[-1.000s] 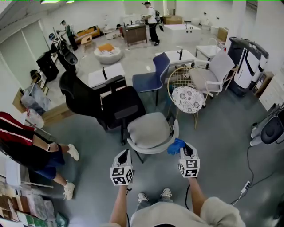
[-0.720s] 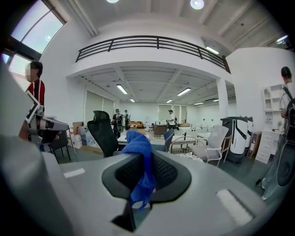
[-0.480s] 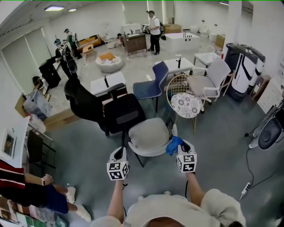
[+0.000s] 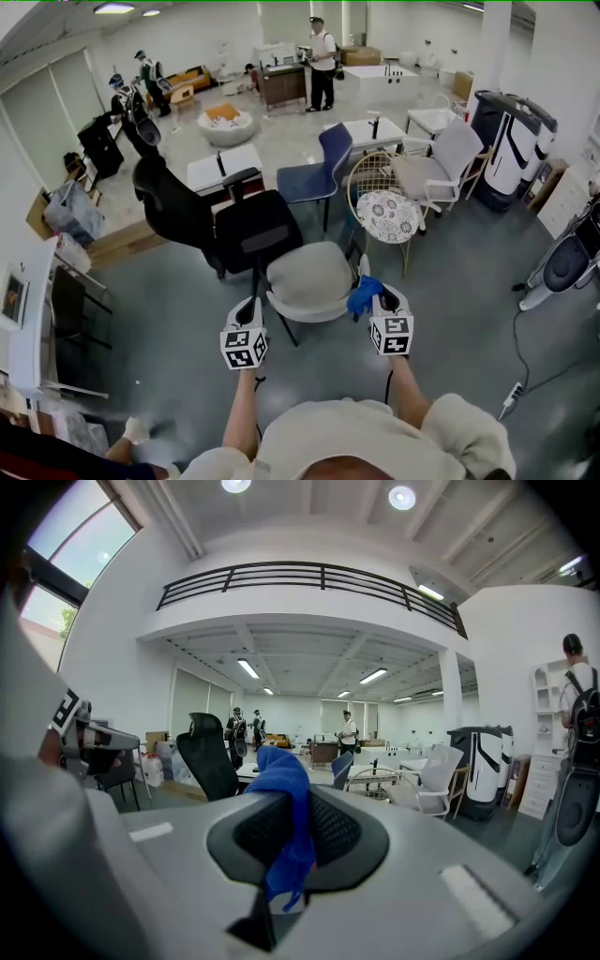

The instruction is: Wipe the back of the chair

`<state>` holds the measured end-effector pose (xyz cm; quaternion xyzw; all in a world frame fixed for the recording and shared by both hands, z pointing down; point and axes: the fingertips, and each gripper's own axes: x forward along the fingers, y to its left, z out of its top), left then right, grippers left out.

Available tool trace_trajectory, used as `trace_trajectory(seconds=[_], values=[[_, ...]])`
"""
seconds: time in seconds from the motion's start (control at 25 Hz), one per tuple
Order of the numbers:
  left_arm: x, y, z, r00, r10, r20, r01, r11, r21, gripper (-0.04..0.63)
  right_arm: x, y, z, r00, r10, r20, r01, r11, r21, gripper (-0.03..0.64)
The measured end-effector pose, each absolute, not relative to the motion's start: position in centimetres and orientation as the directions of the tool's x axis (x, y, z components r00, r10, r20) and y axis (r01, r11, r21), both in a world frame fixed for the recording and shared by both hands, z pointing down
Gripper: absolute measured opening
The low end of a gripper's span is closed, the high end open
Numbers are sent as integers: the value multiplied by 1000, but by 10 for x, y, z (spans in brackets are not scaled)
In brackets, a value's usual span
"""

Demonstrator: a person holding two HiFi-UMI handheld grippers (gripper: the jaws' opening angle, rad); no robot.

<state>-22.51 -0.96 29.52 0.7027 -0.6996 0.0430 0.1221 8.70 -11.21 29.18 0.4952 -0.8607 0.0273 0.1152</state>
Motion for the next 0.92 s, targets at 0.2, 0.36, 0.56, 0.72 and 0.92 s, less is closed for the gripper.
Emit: trace_trajectory(seconds=[0.2,0.36,0.56,0.72,0.92], values=[[-224,-9,294,30,-973,227,-993,-3,120,5,84,-106,292,-483,-846,227,-860,507,62,37],[-226,-8,291,36,-973,226,-993,-9,116,5,77,-103,288,-488,-844,224,-855,513,70,37],[-226,-6,287,38,-974,222,-993,-13,114,5,76,-97,290,-490,-839,235,-851,519,81,37],[-225,-6,288,44,-973,225,-993,-19,113,5,75,-96,294,-490,-837,245,-850,521,79,37],[-226,-6,290,48,-972,230,-993,-22,115,5,72,-98,294,-495,-834,243,-845,527,89,37]])
